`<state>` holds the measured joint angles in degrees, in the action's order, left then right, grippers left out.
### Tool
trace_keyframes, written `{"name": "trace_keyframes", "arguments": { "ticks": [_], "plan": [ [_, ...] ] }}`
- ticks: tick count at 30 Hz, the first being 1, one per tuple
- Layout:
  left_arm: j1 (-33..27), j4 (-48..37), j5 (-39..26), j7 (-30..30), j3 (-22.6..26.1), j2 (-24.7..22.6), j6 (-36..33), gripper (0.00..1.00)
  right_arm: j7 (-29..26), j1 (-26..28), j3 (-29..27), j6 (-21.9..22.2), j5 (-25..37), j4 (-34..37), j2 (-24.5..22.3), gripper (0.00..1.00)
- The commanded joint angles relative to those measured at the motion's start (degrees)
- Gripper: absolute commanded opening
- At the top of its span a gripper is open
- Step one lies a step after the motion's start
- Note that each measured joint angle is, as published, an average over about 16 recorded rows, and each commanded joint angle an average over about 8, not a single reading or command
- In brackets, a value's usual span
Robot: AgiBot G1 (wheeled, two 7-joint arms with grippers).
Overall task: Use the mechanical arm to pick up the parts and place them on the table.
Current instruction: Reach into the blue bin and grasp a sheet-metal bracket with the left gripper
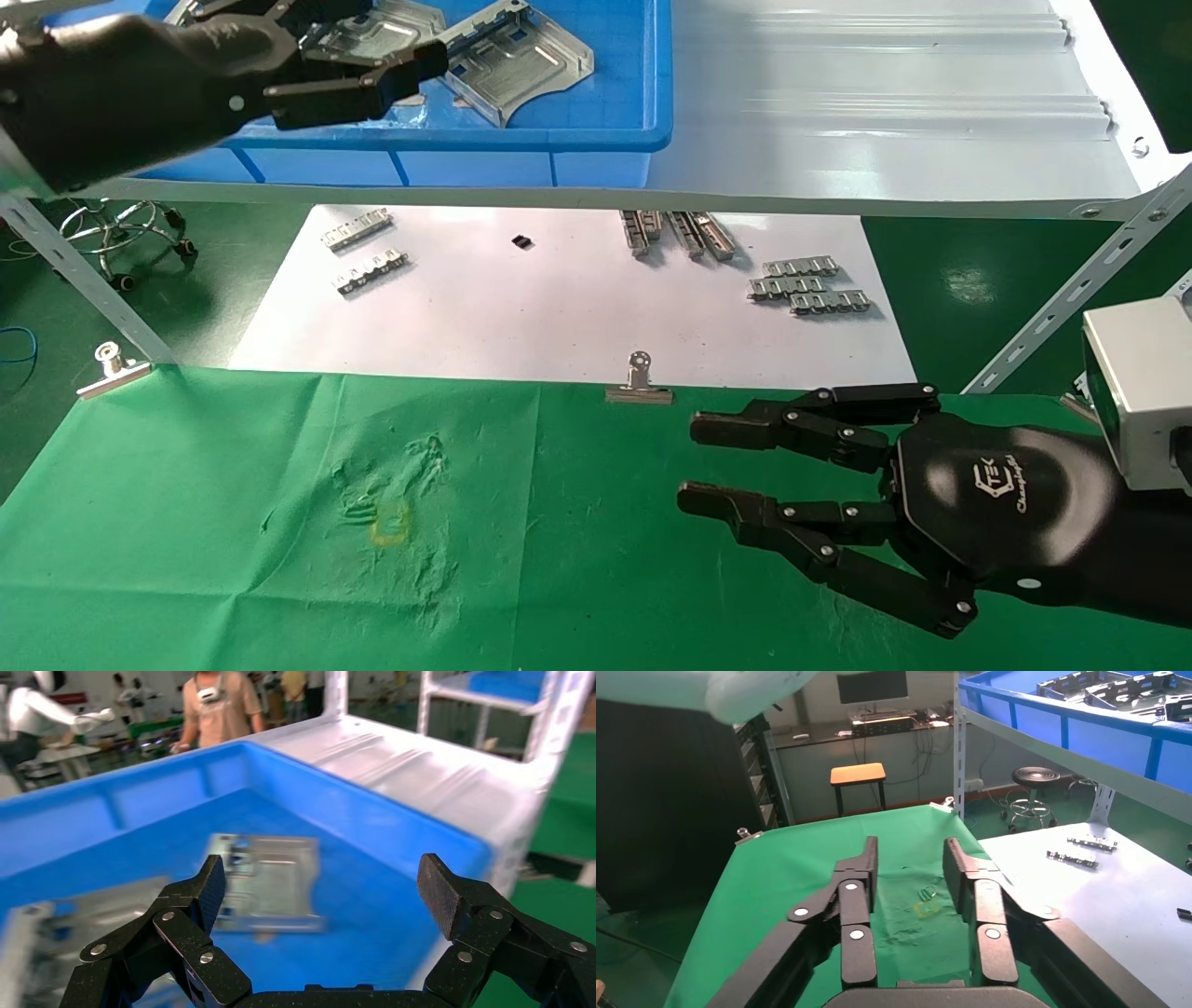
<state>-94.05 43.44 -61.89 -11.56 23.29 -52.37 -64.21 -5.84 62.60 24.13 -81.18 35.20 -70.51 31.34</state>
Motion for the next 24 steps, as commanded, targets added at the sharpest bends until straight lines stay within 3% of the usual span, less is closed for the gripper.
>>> {"name": "trace_keyframes", "arguments": {
  "ticks": [1, 5, 12, 13, 20, 21, 24],
  "plan": [
    [-4.3, -4.3, -2.8, 0.3, 1.3, -1.6, 0.6, 1.0, 0.0, 0.0, 0.0, 0.0, 0.0, 0.0, 0.0, 0.0],
    [-11.2, -14.5, -7.2, 3.1, 3.6, -5.1, 2.5, 1.0, 0.0, 0.0, 0.0, 0.0, 0.0, 0.0, 0.0, 0.0],
    [-18.9, -28.4, -13.3, 7.8, 6.2, -10.5, 11.7, 0.98, 0.0, 0.0, 0.0, 0.0, 0.0, 0.0, 0.0, 0.0],
    [-19.6, -29.8, -13.9, 8.2, 6.5, -11.1, 12.8, 0.94, 0.0, 0.0, 0.0, 0.0, 0.0, 0.0, 0.0, 0.0],
    [-22.7, -36.4, -16.1, 10.4, 7.7, -13.9, 17.3, 0.09, 0.0, 0.0, 0.0, 0.0, 0.0, 0.0, 0.0, 0.0],
    [-22.9, -37.0, -16.3, 10.7, 7.8, -14.2, 17.7, 0.01, 0.0, 0.0, 0.0, 0.0, 0.0, 0.0, 0.0, 0.0],
    [-23.4, -38.7, -16.7, 11.2, 8.1, -15.0, 18.7, 0.0, 0.0, 0.0, 0.0, 0.0, 0.0, 0.0, 0.0, 0.0]
  ]
}}
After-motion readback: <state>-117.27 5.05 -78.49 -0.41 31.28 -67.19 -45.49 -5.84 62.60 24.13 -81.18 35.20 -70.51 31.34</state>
